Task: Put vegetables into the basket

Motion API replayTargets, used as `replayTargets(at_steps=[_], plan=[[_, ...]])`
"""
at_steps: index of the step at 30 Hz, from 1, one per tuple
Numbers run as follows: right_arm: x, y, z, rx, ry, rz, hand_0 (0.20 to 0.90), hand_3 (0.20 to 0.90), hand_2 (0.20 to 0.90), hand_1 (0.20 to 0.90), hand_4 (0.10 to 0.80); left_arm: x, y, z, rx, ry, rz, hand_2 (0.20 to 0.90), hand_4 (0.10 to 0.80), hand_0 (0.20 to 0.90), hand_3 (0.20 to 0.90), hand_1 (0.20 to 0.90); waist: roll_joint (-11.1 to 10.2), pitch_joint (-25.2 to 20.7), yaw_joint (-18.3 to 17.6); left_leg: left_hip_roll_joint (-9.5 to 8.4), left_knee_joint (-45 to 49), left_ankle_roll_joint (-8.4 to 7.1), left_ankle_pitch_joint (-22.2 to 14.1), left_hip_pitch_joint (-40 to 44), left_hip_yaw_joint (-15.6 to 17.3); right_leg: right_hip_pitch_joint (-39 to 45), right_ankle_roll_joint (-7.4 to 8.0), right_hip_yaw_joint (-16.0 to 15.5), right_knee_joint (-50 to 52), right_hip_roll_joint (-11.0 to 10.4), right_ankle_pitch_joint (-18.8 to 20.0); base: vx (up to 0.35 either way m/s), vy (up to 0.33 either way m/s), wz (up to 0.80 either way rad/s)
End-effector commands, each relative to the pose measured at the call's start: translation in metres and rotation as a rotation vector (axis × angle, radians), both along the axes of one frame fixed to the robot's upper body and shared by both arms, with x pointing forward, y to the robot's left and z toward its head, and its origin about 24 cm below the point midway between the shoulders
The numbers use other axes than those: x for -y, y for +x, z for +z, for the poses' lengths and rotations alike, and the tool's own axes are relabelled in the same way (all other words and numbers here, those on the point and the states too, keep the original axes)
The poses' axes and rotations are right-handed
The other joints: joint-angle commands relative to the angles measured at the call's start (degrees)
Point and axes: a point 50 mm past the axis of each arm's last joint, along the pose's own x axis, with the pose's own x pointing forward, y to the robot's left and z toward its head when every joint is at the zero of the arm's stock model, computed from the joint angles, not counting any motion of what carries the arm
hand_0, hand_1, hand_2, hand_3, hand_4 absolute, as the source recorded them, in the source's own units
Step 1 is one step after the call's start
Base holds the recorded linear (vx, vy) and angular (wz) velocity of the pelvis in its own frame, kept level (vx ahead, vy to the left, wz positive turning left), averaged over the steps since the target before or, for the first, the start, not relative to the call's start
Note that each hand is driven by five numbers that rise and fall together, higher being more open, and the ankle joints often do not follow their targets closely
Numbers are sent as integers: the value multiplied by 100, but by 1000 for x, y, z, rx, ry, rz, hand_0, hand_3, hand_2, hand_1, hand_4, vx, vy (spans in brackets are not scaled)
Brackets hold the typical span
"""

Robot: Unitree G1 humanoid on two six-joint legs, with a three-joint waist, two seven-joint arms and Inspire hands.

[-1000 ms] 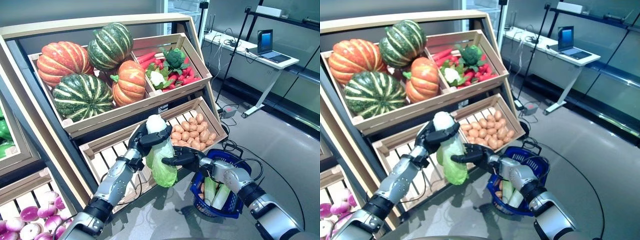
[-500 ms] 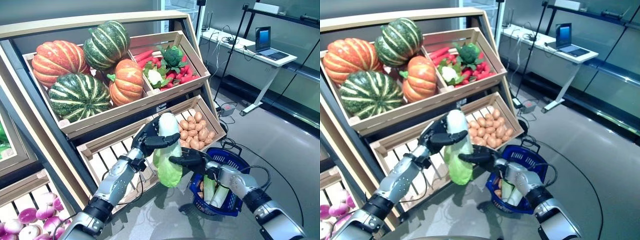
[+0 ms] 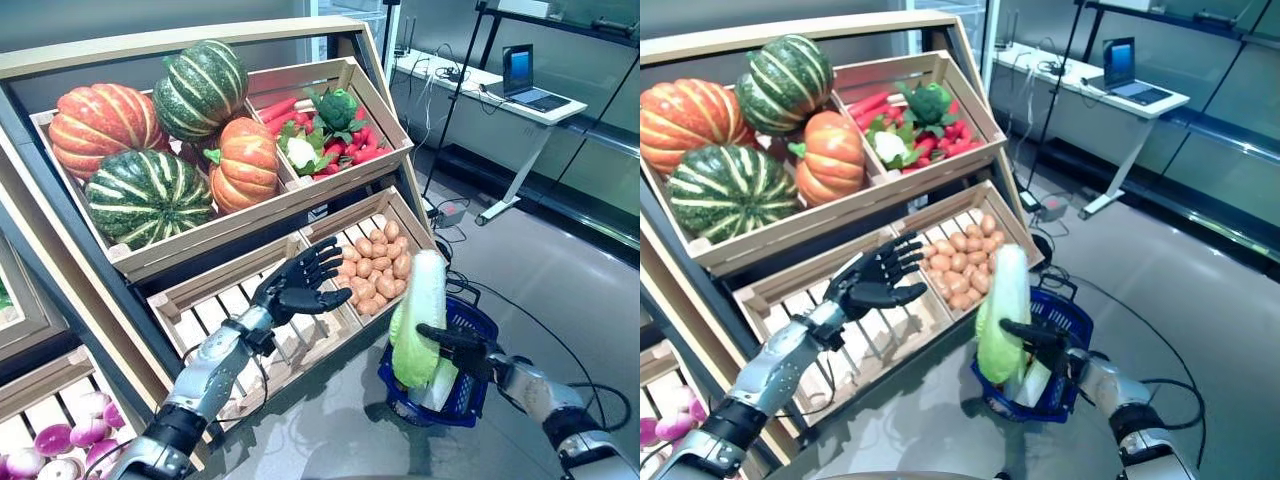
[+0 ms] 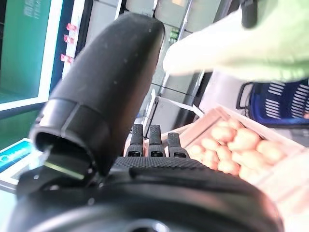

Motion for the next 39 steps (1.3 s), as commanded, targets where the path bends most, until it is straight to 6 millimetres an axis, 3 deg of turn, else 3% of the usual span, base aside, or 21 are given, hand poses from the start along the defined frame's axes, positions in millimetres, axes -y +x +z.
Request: replayTargets(at_steps=[1, 7, 10, 12, 14, 24, 32, 33, 34, 39], plan=[[23, 47, 60, 321, -53, -77, 300, 300, 300, 300, 400, -8, 20, 49, 231, -16, 28, 900, 800, 900, 900, 900, 9, -106, 37, -73, 11, 122, -245, -111, 4, 175, -232, 18, 42, 63, -143, 41, -54, -1], [49, 43, 61, 305, -87, -240, 300, 300, 300, 300, 400, -17, 19, 35, 198, 10, 139, 900, 800, 900, 900, 900, 4, 108, 116, -73, 366, 142, -362, -275, 7, 30, -287, 25, 353, 42, -303, 0, -77, -1], [54, 63, 84, 370, -111, -321, 300, 300, 300, 300, 400, -16, 29, 44, 252, 27, 162, 900, 800, 900, 900, 900, -16, 640, 203, 11, 1504, 111, -631, -1203, -209, -704, -392, 17, 1229, -77, -573, -378, -156, -2], [61, 78, 109, 445, -119, -377, 300, 300, 300, 300, 400, -12, 37, 58, 320, 30, 168, 900, 800, 900, 900, 900, 45, 1226, 206, 82, 2413, 107, -843, -1986, -363, -1418, -471, 56, 2048, -230, -762, -520, -90, 10], [64, 84, 120, 464, -143, -396, 300, 300, 300, 300, 400, -8, 39, 62, 334, 20, 173, 900, 800, 900, 900, 900, 113, 1449, 208, 122, 2924, 144, -1002, -2406, -425, -1815, -544, 81, 2622, -322, -935, -265, -13, 12], [89, 98, 167, 514, -195, -530, 300, 300, 300, 300, 400, 12, 43, 62, 319, -67, 153, 900, 800, 900, 900, 900, 469, 2128, 309, 85, 5307, 325, -2057, -4104, -670, -3567, -666, 211, 5324, -1002, -1839, -126, 2, 15], [102, 103, 206, 598, -231, -597, 300, 300, 300, 300, 400, 22, 41, 64, 327, -117, 106, 900, 800, 900, 900, 900, 688, 2338, 244, 8, 6528, 326, -2732, -4812, -818, -4438, -654, 468, 6565, -1174, -2452, -21, 8, 4], [104, 103, 211, 601, -242, -605, 352, 352, 352, 352, 435, 23, 41, 65, 329, -120, 98, 900, 800, 900, 900, 900, 712, 2357, 234, -13, 6670, 322, -2786, -4910, -823, -4534, -665, 475, 6679, -1189, -2500, -37, 18, 8], [106, 103, 213, 595, -257, -613, 900, 900, 900, 900, 800, 25, 40, 65, 327, -121, 93, 900, 800, 900, 900, 900, 732, 2375, 228, -19, 6812, 320, -2849, -4998, -830, -4623, -665, 488, 6801, -1199, -2555, -54, 16, 7], [109, 103, 218, 551, -275, -631, 900, 900, 900, 900, 800, 26, 41, 62, 309, -113, 89, 900, 800, 900, 900, 900, 741, 2399, 189, 3, 7224, 363, -3020, -5238, -847, -4936, -685, 540, 7209, -1196, -2703, -36, 5, 4]])
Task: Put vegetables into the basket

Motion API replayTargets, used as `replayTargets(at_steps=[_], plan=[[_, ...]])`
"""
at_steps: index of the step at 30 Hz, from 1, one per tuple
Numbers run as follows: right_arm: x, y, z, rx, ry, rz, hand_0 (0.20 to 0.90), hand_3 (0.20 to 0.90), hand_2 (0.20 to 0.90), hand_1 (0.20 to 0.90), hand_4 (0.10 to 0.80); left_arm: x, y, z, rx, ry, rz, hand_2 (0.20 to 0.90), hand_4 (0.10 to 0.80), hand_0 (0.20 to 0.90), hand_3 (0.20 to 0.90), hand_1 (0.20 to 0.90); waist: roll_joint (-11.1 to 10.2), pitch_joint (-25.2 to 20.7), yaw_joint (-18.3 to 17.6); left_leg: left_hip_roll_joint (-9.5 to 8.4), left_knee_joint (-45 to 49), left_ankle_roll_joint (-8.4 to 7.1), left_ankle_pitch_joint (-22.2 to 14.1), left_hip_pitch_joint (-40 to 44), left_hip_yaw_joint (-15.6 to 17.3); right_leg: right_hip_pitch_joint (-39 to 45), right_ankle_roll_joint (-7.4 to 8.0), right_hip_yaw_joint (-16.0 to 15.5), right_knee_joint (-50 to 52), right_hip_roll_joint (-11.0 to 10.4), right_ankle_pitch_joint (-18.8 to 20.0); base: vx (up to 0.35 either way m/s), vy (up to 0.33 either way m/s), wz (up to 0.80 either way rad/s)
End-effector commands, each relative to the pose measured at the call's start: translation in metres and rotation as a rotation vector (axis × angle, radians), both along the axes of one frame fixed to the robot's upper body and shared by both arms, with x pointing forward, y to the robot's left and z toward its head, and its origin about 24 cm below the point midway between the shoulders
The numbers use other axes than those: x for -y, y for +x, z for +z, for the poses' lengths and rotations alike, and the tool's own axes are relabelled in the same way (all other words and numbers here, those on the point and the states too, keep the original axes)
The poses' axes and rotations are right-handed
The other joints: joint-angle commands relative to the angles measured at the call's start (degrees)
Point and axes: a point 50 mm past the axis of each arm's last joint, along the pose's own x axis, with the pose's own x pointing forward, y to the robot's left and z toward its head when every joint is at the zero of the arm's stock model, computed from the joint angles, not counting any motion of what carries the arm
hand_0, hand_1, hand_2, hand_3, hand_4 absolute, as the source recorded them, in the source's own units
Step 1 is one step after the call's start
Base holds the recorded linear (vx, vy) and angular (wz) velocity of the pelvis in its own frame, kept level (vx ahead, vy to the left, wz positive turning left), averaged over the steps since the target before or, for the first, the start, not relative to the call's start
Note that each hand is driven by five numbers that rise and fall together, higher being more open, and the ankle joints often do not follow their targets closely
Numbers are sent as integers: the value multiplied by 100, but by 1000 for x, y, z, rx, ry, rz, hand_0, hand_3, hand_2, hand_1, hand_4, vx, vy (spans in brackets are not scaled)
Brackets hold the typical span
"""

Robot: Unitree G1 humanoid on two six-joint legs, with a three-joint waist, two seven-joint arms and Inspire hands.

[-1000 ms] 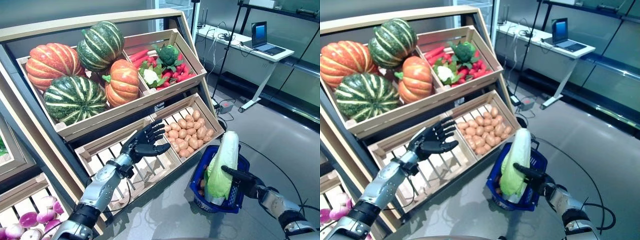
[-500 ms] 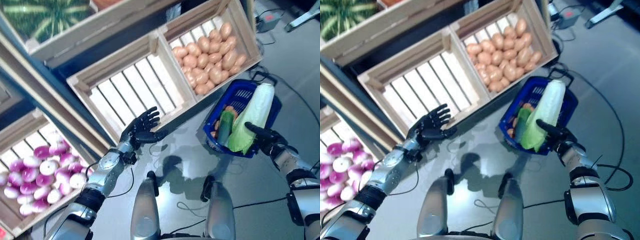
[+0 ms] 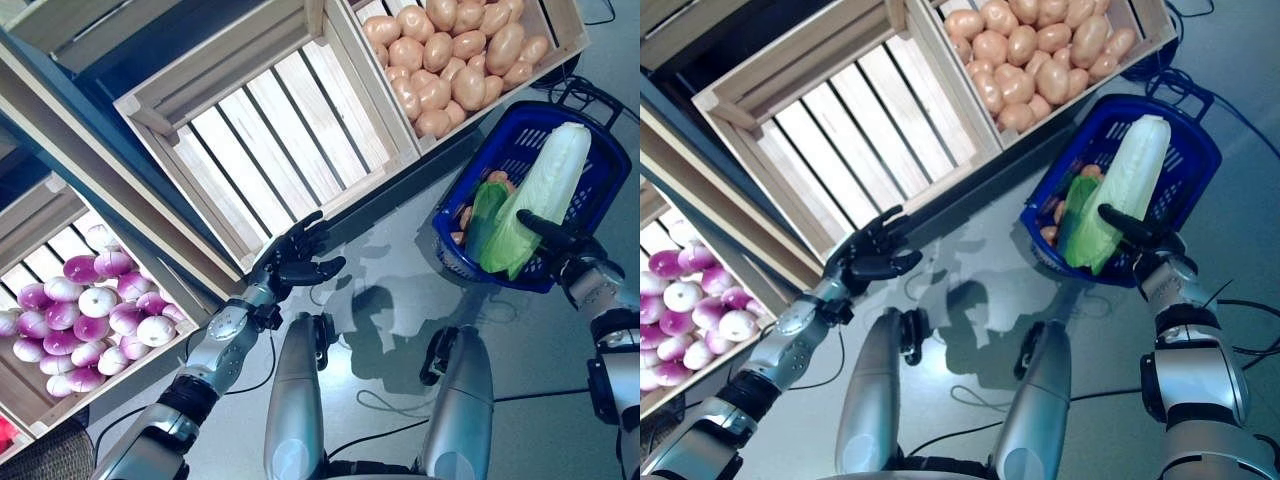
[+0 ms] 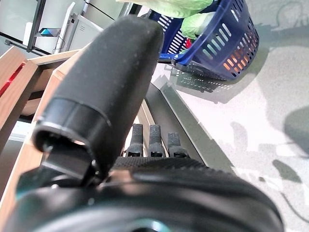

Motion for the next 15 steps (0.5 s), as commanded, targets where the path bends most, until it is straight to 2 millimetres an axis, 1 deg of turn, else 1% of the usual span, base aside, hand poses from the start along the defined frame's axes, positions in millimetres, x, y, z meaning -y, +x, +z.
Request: replayTargets(at_steps=[1, 8, 10, 11, 13, 15], plan=[[27, -1, 52, 155, -51, -124, 900, 900, 900, 900, 800, 16, 10, 48, 234, -100, -58, 900, 800, 900, 900, 900, 29, -168, 29, -11, 431, 82, -1003, 417, 73, 381, -272, -46, 56, 28, -120, 5, -2, 4], [34, -9, 44, 134, -33, -145, 900, 900, 900, 900, 800, 14, 10, 49, 229, -100, -50, 900, 800, 900, 900, 900, -28, -196, 51, 30, 355, 84, -1005, 611, 46, 557, -244, -114, 18, 57, -131, 28, -10, -1], [34, -10, 39, 122, -26, -140, 900, 900, 900, 900, 800, 13, 10, 48, 222, -85, -27, 900, 800, 900, 900, 900, -69, -224, 55, 42, 220, 67, -936, 711, 52, 670, -227, -144, -111, 70, -62, 0, 0, 0], [34, -10, 37, 117, -22, -140, 900, 900, 900, 900, 800, 13, 9, 47, 221, -82, -28, 900, 800, 900, 900, 900, -89, -228, 55, 41, 98, 86, -749, 704, 67, 676, -269, -165, -229, 75, 101, -15, 10, 3], [36, -13, 32, 106, -10, -144, 900, 900, 900, 900, 800, 12, 8, 47, 221, -75, -38, 900, 800, 900, 900, 900, -119, -294, 76, 73, -203, 66, -614, 901, 102, 887, -241, -186, -505, 102, 222, 29, 9, 2], [38, -16, 32, 108, -4, -151, 900, 900, 900, 900, 800, 11, 7, 48, 225, -75, -36, 900, 800, 900, 900, 900, -136, -333, 94, 106, -426, 54, -532, 1050, 137, 1042, -210, -201, -718, 103, 306, 40, 21, 3]])
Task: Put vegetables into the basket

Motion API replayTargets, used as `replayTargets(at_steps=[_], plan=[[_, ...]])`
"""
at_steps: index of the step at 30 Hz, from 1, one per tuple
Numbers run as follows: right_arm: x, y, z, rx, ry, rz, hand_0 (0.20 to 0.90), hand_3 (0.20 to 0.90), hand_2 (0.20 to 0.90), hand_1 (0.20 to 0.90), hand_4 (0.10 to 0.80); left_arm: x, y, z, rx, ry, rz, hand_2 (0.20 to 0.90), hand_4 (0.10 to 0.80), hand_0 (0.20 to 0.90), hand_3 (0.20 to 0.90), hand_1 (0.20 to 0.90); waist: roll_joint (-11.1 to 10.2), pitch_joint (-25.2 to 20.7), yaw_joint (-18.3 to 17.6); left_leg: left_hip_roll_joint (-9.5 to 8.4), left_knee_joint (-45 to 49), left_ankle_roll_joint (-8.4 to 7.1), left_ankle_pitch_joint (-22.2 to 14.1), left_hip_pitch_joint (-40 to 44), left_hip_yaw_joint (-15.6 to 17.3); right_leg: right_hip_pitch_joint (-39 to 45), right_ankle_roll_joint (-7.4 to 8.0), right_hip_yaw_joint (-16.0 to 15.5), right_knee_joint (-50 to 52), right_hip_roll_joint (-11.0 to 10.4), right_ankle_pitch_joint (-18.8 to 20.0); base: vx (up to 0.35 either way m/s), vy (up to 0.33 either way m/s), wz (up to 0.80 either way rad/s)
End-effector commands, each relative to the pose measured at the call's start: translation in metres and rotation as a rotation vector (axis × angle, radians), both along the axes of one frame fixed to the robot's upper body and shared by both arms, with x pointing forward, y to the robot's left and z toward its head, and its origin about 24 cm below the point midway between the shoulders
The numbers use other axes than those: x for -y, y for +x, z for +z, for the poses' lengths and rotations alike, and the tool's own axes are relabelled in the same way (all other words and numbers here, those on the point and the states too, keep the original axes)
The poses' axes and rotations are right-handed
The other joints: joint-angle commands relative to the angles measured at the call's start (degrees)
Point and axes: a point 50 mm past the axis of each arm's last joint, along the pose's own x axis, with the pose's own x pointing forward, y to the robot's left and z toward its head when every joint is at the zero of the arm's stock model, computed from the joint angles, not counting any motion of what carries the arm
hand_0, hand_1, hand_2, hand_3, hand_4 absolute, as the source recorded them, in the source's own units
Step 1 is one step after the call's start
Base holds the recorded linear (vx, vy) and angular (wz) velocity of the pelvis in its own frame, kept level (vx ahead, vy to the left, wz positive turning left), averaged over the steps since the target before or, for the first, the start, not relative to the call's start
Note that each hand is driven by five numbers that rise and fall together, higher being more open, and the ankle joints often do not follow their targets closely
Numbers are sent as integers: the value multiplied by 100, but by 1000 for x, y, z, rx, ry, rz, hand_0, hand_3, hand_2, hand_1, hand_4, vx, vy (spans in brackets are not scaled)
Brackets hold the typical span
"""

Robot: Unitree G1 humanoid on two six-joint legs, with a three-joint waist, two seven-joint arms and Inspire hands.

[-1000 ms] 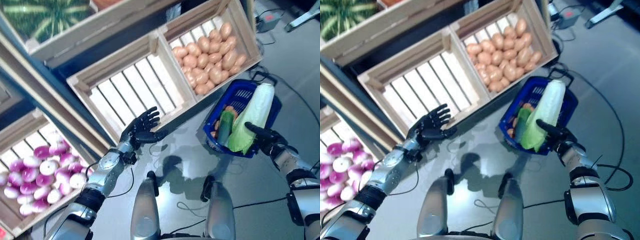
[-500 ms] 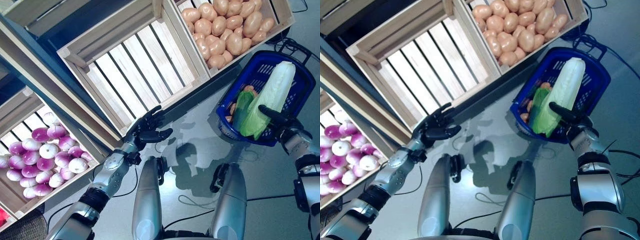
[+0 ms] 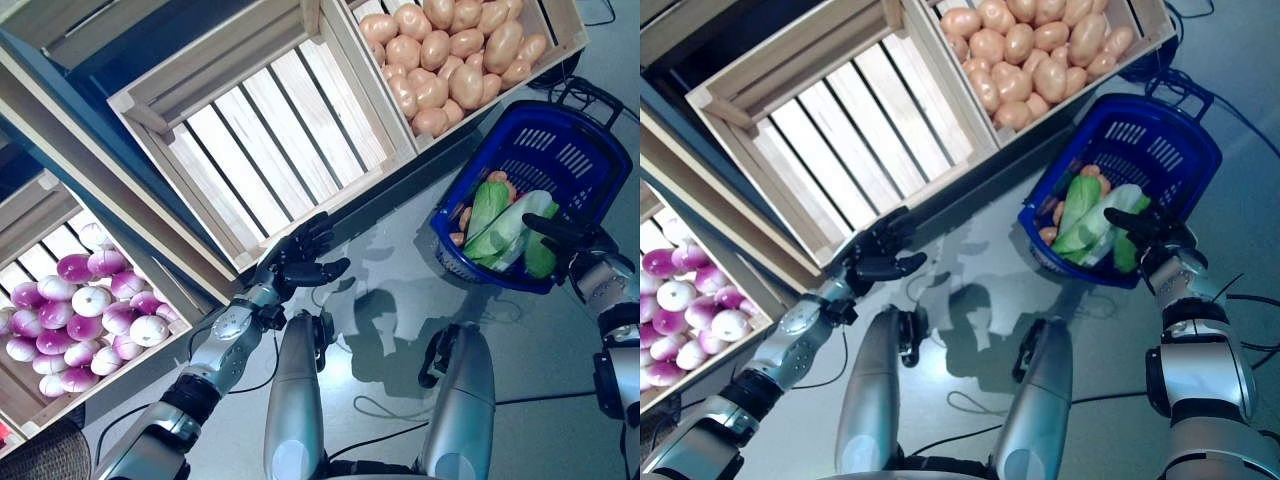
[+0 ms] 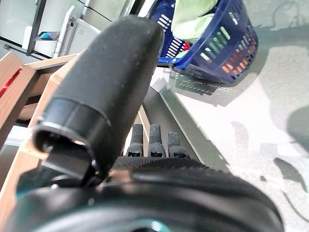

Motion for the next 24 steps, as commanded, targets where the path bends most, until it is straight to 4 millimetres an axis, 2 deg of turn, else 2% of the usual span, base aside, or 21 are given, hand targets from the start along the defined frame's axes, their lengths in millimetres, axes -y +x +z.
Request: replayTargets(at_steps=[1, 5, 9, 12, 14, 15, 17, 21, 24], plan=[[32, -11, 34, 132, -10, -121, 900, 900, 900, 900, 800, 5, 8, 51, 236, -86, -19, 900, 800, 900, 900, 900, -142, -361, 107, 86, -453, 172, -425, 795, 296, 708, -167, -76, -781, 75, 509, 39, 35, -4], [27, -10, 26, 128, 3, -87, 900, 900, 900, 900, 800, 0, 9, 50, 212, -87, -8, 900, 800, 900, 900, 900, -228, -513, 148, 143, -921, 171, -248, 1186, 355, 1090, -152, -130, -1141, 81, 661, 57, 30, -8], [16, -10, 8, 120, 59, -44, 900, 900, 900, 900, 800, -4, 8, 36, 156, -60, 0, 900, 800, 900, 900, 900, -349, -812, 202, 188, -1852, 141, 113, 1851, 434, 1799, -111, -288, -2033, 178, 995, 101, 25, -7], [9, -12, -9, 87, 79, -30, 900, 900, 900, 900, 800, -7, 8, 27, 120, -38, 16, 900, 800, 900, 900, 900, -438, -1050, 220, 156, -2461, 134, 380, 2283, 503, 2296, -77, -427, -2736, 257, 1250, 134, 32, -7], [-2, -16, -32, 43, 126, 15, 900, 900, 900, 900, 800, -6, 6, 16, 70, -19, 18, 900, 800, 900, 900, 900, -536, -1344, 222, 123, -3197, 95, 699, 2801, 634, 2864, -21, -550, -3632, 405, 1525, 200, 18, -16], [-4, -16, -35, 38, 138, 24, 900, 900, 900, 900, 800, -6, 6, 14, 62, -15, 17, 900, 800, 900, 900, 900, -551, -1385, 222, 117, -3302, 84, 755, 2882, 654, 2955, -13, -566, -3760, 436, 1570, 169, 10, -9], [-19, -19, -56, 22, 182, 82, 900, 900, 900, 900, 800, -7, 3, 2, 10, 10, 31, 900, 800, 900, 900, 900, -650, -1733, 213, 57, -4045, 44, 1071, 3324, 774, 3471, 51, -653, -4731, 635, 1854, 204, 6, -16], [-45, -21, -77, 26, 180, 205, 900, 900, 900, 900, 800, -8, -6, -15, -40, 39, 33, 900, 800, 900, 900, 900, -707, -2113, 180, -17, -4948, 23, 1411, 3859, 904, 4033, 137, -692, -5650, 832, 2160, 178, 26, -17], [-61, -33, -97, 6, 140, 279, 900, 900, 900, 900, 800, -10, -18, -29, -73, 52, 30, 900, 800, 900, 900, 900, -701, -2320, 121, -86, -5597, 25, 1646, 4180, 975, 4334, 194, -679, -6157, 933, 2357, 80, 42, -10]])
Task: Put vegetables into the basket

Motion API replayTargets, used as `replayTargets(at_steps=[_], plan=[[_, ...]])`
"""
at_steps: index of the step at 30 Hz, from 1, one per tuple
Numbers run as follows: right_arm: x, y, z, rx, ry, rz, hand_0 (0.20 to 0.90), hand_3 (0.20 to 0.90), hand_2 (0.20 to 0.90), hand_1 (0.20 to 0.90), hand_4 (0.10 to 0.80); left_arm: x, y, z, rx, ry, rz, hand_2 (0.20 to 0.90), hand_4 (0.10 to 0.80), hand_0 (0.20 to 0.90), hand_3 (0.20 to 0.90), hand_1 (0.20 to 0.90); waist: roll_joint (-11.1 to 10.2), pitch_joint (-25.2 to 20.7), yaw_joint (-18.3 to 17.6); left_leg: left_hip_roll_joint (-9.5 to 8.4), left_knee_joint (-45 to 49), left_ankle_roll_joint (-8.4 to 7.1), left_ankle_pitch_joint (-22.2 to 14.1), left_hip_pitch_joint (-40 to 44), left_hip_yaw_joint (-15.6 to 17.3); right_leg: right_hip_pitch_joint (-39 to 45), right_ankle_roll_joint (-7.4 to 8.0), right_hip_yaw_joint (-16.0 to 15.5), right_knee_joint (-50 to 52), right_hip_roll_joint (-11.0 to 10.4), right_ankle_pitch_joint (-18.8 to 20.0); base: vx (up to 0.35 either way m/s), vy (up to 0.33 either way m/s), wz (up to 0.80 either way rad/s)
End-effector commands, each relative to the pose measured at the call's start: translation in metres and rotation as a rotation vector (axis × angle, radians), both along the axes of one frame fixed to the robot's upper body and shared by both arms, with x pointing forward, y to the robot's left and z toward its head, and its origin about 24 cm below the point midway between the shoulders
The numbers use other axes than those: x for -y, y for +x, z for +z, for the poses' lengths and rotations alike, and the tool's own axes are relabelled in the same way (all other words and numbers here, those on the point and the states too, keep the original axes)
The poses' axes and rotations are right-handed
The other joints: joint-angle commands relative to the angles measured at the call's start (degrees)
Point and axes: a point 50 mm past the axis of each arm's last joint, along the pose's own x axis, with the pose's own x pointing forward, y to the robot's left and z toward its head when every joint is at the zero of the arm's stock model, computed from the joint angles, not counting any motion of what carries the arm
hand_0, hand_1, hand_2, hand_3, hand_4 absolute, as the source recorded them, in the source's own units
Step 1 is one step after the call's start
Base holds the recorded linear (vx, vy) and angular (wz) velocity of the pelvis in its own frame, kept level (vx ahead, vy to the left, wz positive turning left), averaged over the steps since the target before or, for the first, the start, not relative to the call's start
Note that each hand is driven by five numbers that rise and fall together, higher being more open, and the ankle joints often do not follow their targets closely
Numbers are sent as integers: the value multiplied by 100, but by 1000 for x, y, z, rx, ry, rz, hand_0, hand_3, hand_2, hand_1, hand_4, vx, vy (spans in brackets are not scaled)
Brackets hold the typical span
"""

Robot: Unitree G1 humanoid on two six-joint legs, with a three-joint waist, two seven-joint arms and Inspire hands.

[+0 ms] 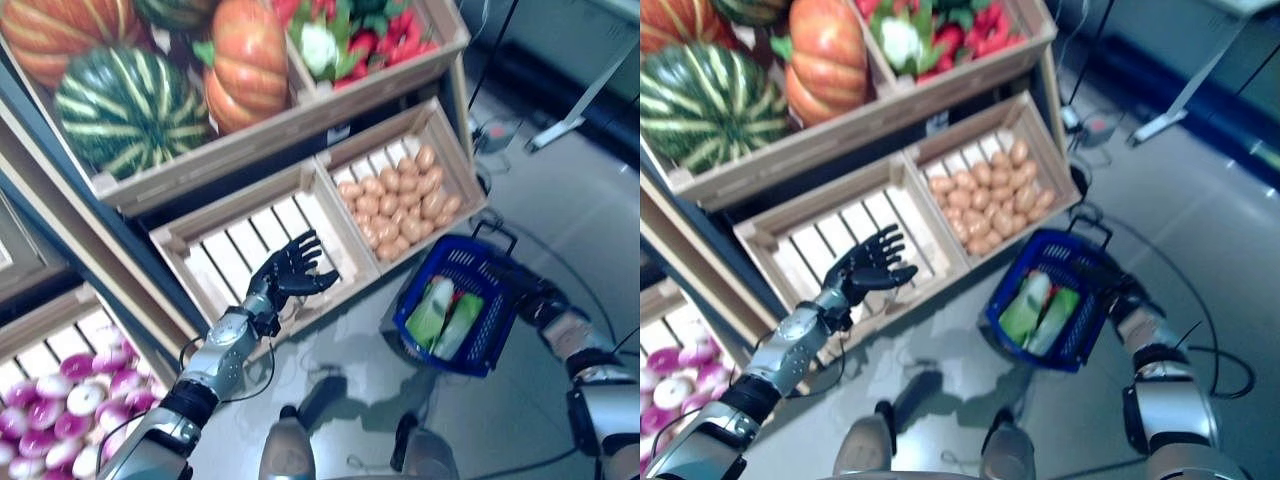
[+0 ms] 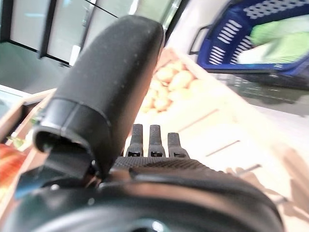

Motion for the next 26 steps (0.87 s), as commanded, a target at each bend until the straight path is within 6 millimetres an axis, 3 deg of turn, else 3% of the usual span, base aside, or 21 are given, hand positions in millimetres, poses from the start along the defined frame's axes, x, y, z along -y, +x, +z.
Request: replayTargets(at_steps=[1, 8, 10, 17, 22, 26], plan=[[-13, 11, 17, 173, -69, 116, 900, 900, 900, 900, 800, -1, -5, 7, 84, 15, -35, 900, 800, 900, 900, 900, -23, -542, -43, -89, -758, 90, 446, 49, -56, 296, -212, -52, -727, 9, 575, 37, 39, -3], [-51, -21, -17, 130, -70, 240, 900, 900, 900, 900, 800, -7, -38, -32, -31, 38, -36, 900, 800, 900, 900, 900, -24, -794, -171, -134, -1498, 77, 649, 479, 41, 587, -167, -42, -1389, 158, 871, 9, 9, -4], [-80, -32, -27, 118, -56, 312, 900, 900, 900, 900, 800, -8, -56, -52, -109, 54, -44, 900, 800, 900, 900, 900, -42, -846, -281, -158, -1498, 109, 611, 533, 88, 581, -173, 65, -1436, 198, 884, -1, -10, -2], [-139, -57, -48, 87, 43, 413, 900, 900, 900, 900, 800, -9, -83, -91, -245, 111, 38, 900, 800, 900, 900, 900, -26, -861, -518, -212, -1498, 149, 553, 641, 153, 629, -193, 177, -1437, 260, 847, 4, 12, -10], [-163, -81, -71, -16, 89, 412, 900, 900, 900, 900, 800, -5, -111, -123, -374, 280, 78, 900, 800, 900, 900, 900, -26, -808, -564, -268, -1498, 184, 549, 652, 130, 651, -184, 200, -1424, 254, 808, -3, 18, -1], [-179, -92, -82, -64, 143, 440, 900, 900, 900, 900, 800, -1, -115, -131, -432, 285, 78, 900, 800, 900, 900, 900, -18, -739, -540, -309, -1498, 204, 563, 627, 56, 651, -199, 204, -1407, 250, 783, -20, 29, 0]])
